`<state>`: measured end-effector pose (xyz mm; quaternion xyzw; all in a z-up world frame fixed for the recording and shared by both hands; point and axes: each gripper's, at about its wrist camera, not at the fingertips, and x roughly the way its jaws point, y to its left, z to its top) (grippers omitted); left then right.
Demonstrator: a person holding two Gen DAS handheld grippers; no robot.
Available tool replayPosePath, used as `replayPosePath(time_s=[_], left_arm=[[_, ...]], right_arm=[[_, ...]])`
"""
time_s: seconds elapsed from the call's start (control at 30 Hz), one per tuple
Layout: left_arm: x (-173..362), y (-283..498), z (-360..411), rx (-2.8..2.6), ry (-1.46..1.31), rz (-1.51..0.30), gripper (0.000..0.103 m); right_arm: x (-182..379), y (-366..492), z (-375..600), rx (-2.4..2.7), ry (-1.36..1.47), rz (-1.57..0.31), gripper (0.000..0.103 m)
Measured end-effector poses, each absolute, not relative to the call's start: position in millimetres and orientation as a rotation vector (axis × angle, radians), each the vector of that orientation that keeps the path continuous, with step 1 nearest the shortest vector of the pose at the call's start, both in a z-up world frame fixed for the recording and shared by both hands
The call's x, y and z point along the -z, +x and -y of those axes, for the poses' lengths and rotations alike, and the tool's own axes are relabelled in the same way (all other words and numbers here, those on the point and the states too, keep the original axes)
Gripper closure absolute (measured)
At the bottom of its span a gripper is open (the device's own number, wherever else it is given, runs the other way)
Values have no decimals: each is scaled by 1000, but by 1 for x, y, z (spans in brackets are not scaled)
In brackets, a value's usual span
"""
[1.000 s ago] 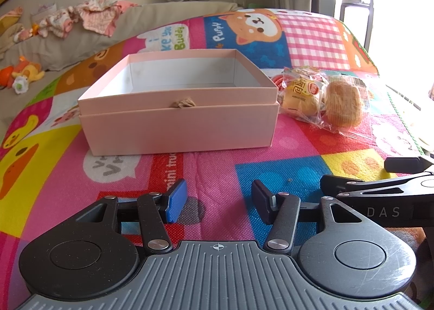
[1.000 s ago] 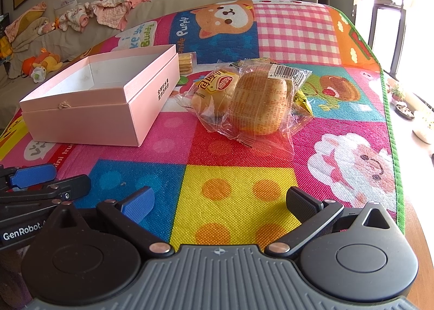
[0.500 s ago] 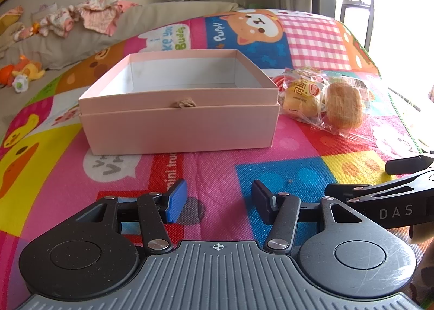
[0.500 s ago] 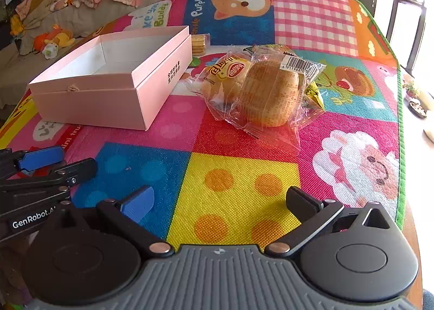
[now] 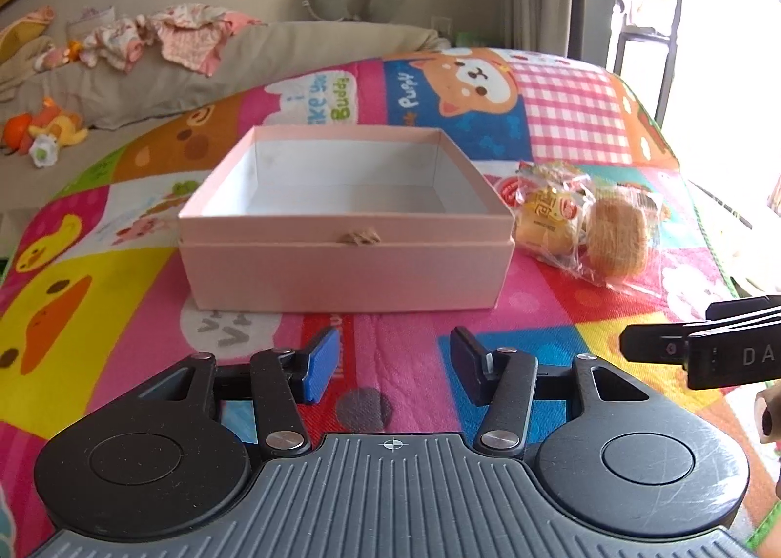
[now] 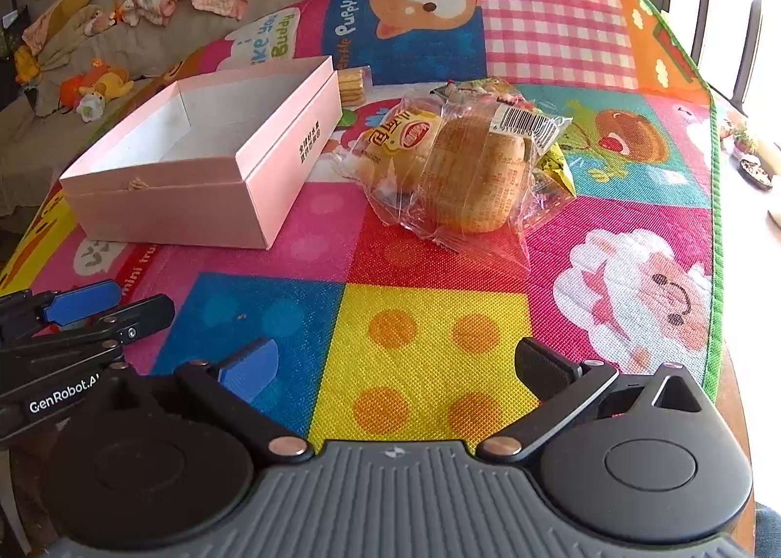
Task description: Organize objects
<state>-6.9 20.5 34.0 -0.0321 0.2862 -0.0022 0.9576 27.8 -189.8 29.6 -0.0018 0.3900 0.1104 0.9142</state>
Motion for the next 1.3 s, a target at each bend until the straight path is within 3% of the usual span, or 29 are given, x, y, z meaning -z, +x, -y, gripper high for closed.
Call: replayPosePath(time_s=[0.33, 0.5, 0.83, 0.87, 0.93, 1.03, 1.3], left_arm=[[-113, 65, -91, -81, -87, -543, 47], [-101, 116, -125, -122, -103, -637, 47], [-54, 187, -153, -152, -103, -825, 49], [-49, 192, -154, -135, -111, -862, 51], [-38, 198, -156, -108, -126, -927, 88], [-32, 193, -155, -84, -146, -943, 93], [-32, 176, -155, -46, -145, -953, 91]], right_arm=[[-100, 28, 217, -98, 61, -510, 0], [-110, 59, 216, -199, 28, -597, 0], [-102, 91, 191, -198, -131, -558, 0], [-101, 95, 189, -195, -134, -563, 0], [-97, 108, 187, -186, -137, -580, 0], [-92, 126, 186, -196, -144, -619, 0], [-84, 213, 173, -265, -13, -781, 0]])
